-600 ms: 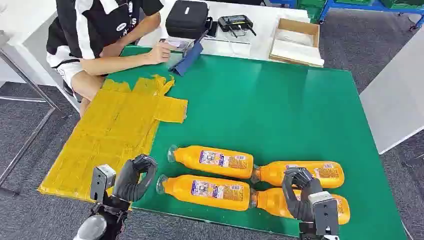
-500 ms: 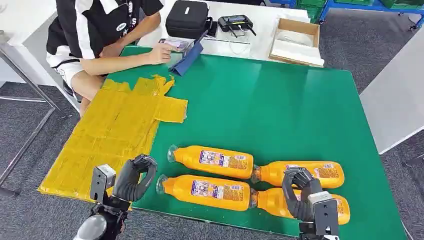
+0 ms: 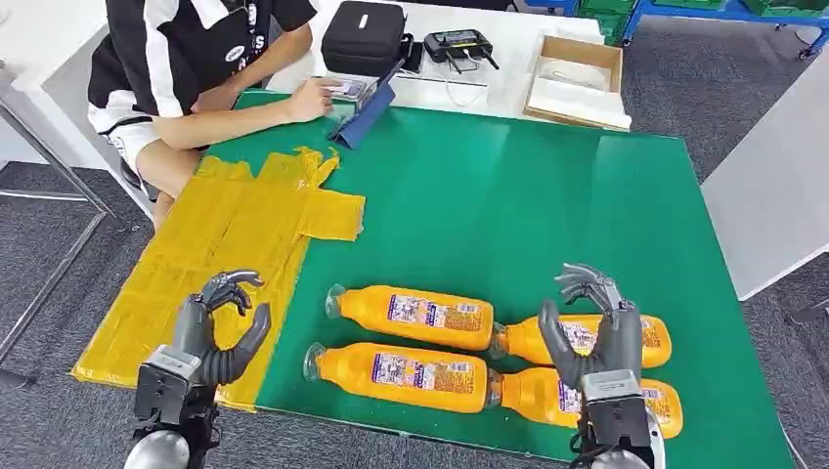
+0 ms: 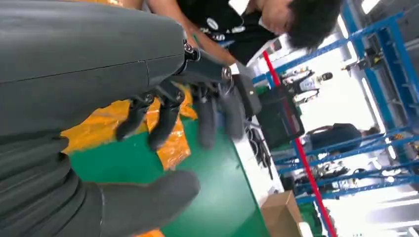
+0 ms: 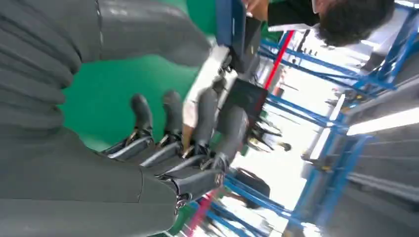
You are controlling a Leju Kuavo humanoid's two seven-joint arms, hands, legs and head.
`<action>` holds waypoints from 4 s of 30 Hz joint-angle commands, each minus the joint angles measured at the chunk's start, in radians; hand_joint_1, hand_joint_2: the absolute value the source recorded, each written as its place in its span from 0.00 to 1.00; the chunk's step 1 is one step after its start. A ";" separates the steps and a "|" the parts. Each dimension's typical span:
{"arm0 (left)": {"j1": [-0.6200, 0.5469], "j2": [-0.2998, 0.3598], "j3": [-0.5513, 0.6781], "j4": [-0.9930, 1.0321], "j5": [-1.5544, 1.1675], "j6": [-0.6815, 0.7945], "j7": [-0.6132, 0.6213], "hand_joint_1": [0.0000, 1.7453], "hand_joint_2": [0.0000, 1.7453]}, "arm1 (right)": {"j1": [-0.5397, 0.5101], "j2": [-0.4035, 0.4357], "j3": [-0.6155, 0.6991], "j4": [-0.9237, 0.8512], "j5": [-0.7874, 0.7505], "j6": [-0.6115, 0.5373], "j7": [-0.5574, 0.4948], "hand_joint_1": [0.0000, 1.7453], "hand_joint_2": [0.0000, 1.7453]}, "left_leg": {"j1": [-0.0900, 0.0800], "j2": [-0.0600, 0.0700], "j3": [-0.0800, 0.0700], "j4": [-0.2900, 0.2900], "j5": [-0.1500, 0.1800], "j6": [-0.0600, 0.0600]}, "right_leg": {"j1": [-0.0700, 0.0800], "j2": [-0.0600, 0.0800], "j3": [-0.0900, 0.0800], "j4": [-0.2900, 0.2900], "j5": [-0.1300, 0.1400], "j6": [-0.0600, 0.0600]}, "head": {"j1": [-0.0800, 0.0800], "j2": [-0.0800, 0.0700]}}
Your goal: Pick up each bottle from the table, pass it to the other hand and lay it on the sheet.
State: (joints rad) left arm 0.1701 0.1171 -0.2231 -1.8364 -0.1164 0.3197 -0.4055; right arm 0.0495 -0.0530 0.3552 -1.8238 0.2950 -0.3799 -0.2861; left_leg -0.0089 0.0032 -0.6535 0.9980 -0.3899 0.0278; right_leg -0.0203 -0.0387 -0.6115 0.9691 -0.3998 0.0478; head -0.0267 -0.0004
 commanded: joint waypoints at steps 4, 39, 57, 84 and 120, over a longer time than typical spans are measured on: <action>-0.014 -0.047 0.058 0.017 0.006 -0.039 -0.005 0.00 1.00 | -0.147 -0.038 0.074 0.065 0.244 0.022 0.087 0.00 1.00 | 0.001 0.001 0.006 0.000 -0.003 -0.002 | 0.001 0.005 0.006 0.000 -0.002 -0.003 | 0.000 0.000; -0.116 -0.065 0.060 0.036 0.060 -0.171 0.025 0.00 1.00 | -0.628 -0.018 0.430 0.701 0.576 0.377 0.194 0.00 1.00 | 0.001 -0.001 0.004 0.000 0.000 -0.001 | 0.001 0.002 0.005 0.000 -0.001 -0.002 | 0.000 0.000; -0.174 -0.047 0.002 0.119 0.101 -0.156 0.009 0.00 1.00 | -0.653 0.043 0.513 0.808 0.345 0.435 0.121 0.00 1.00 | 0.001 -0.001 0.005 0.000 0.000 -0.001 | 0.001 0.002 0.006 0.000 -0.001 -0.002 | 0.000 0.000; -0.193 -0.049 -0.014 0.140 0.110 -0.134 0.000 0.00 1.00 | -0.720 0.146 0.624 1.134 0.438 0.369 0.171 0.00 1.00 | 0.002 0.000 0.009 0.001 -0.003 -0.003 | 0.001 0.004 0.010 0.000 -0.003 -0.003 | 0.000 0.000; -0.167 -0.061 0.006 0.121 0.102 -0.115 0.003 0.00 1.00 | -0.770 0.220 0.584 1.302 0.513 0.312 0.343 0.86 1.00 | 0.002 -0.001 0.005 0.000 0.000 -0.001 | 0.001 0.001 0.005 0.000 -0.001 -0.002 | 0.000 0.000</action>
State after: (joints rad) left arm 0.0168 0.0572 -0.2274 -1.7521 -0.0134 0.2018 -0.4082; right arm -0.6946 0.1659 0.9434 -0.5718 0.8091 -0.0706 0.0526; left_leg -0.0079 0.0029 -0.6520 0.9983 -0.3888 0.0281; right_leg -0.0194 -0.0390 -0.6100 0.9697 -0.3994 0.0477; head -0.0267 -0.0004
